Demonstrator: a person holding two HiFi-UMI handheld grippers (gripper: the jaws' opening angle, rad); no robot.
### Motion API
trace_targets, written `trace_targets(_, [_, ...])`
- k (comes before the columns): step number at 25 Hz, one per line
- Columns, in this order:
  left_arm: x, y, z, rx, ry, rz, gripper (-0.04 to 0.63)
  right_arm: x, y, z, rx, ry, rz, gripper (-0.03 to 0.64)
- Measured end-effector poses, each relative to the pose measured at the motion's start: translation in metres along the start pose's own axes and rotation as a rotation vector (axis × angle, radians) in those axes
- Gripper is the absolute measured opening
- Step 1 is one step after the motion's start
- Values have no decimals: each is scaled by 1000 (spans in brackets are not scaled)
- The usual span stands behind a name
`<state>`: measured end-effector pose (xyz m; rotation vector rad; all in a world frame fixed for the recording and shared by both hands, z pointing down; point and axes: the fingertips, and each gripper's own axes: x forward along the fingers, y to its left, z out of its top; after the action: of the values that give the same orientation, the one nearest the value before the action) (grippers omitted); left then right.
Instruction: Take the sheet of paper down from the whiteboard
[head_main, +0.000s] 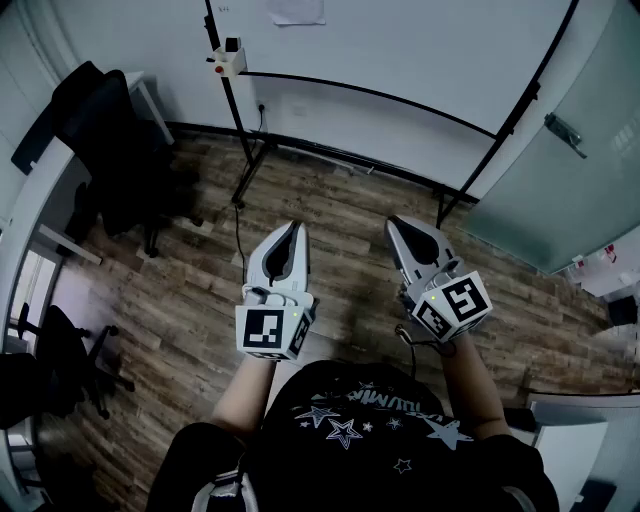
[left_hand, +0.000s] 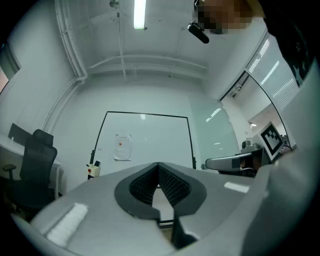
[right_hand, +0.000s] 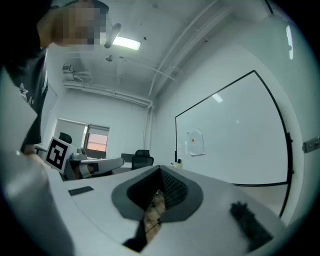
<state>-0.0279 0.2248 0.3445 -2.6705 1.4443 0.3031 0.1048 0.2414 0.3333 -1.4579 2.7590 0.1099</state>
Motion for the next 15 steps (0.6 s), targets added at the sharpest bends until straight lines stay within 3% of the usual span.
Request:
trace_targets(9, [-11,-4,2,-13,26,61,8,-4,-3,-7,34,7,37,15])
trace_targets(15, [-19,-3,1,24,25,84,9,-5,-6,-9,40,13,57,15])
